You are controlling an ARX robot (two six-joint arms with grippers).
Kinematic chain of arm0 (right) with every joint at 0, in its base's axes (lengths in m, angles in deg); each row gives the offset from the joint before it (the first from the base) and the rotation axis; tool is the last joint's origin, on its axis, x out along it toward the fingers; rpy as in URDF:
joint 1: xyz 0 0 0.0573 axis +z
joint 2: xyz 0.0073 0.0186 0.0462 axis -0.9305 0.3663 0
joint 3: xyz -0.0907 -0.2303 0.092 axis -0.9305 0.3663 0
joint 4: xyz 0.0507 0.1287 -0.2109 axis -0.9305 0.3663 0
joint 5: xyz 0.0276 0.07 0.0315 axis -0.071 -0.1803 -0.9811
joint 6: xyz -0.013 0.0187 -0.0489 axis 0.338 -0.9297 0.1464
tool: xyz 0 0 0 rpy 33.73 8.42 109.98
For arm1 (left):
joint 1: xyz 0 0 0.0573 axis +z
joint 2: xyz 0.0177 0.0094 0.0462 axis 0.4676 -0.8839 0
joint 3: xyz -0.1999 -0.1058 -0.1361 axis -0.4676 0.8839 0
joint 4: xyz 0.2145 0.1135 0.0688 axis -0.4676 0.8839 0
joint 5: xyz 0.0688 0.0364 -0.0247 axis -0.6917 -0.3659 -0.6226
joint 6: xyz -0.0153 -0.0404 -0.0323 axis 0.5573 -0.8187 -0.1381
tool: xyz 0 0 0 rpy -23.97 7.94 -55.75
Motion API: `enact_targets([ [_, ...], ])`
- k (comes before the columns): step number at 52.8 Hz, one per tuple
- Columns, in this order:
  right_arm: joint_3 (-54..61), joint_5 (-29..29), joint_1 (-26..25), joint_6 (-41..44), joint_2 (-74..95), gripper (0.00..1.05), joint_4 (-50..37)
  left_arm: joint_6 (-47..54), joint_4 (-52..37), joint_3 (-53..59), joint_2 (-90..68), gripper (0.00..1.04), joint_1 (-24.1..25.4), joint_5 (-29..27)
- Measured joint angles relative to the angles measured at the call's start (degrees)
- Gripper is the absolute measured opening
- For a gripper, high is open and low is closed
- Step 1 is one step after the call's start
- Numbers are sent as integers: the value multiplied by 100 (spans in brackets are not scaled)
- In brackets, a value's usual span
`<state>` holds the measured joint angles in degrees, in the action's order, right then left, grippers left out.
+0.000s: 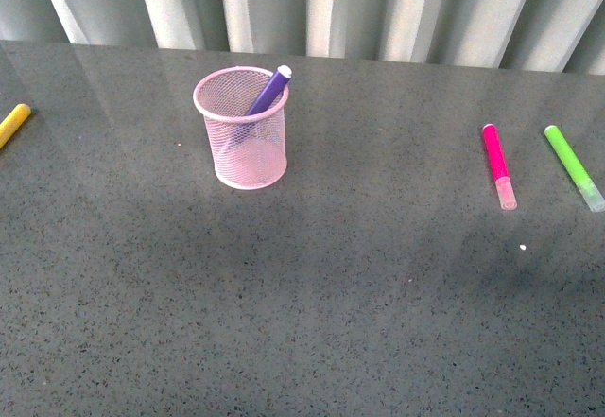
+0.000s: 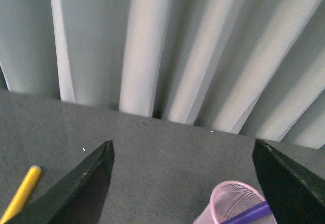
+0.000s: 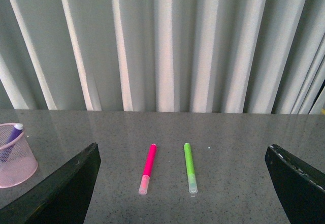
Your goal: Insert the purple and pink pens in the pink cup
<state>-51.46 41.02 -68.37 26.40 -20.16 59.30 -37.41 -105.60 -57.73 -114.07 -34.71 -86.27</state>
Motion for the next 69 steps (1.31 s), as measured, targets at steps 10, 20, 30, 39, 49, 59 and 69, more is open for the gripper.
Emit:
enact_targets([
  [10,0,-2,0,0,0,98,0,822,-378,944,739,47,192,155],
  [20,0,-2,0,0,0,98,0,927,-313,1591,1456,11,343,348],
  [30,0,-2,0,0,0,98,0,977,70,2122,2347,4,673,625],
  [39,0,0,0,0,0,98,0,988,120,2601,2828,4,673,640],
  [49,0,0,0,-2,0,98,0,988,1034,2769,3960,4,673,640],
  [59,0,-2,0,0,0,98,0,990,1755,2826,4778,4,673,643],
  [69,0,-2,0,-2,0,98,0,990,2402,2828,5480,4,673,643],
])
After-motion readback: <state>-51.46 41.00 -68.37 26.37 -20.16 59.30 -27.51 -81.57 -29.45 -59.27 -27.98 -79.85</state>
